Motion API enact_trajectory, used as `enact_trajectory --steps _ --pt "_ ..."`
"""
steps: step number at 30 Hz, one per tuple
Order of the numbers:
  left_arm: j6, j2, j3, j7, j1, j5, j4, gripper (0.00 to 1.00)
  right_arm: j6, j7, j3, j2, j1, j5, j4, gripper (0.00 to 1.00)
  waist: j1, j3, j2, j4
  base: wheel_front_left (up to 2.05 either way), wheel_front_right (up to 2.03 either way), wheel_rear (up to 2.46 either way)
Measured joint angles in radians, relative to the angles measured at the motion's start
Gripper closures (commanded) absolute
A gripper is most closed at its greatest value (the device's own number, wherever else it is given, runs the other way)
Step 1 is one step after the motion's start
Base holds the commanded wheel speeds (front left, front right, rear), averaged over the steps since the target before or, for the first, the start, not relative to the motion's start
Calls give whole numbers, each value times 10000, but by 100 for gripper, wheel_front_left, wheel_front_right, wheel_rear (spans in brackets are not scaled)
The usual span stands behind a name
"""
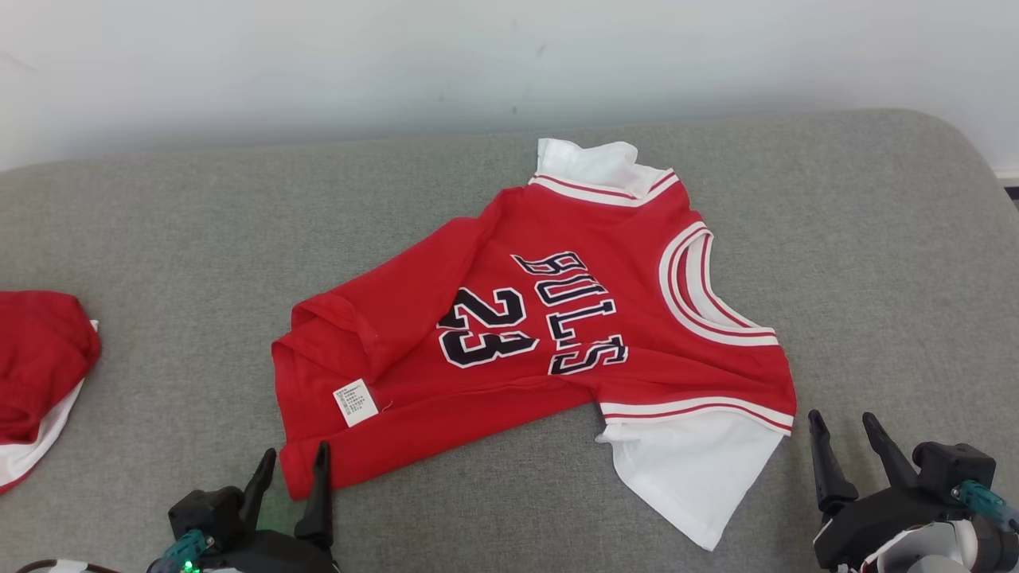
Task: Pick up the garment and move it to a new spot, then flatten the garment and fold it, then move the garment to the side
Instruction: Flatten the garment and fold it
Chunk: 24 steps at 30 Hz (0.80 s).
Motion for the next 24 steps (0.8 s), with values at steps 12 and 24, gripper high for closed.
enact_trajectory --steps 12,24 --pt "-165 -2 -19 0 -10 -171 -468 100 0 0 -67 42 -4 102 -205 0 0 214 0 6 0 0 0" --pt "-631 4 -462 0 1427 1262 -3231 76 0 0 -290 190 317 192 -79 0 0 -83 0 492 0 0 0"
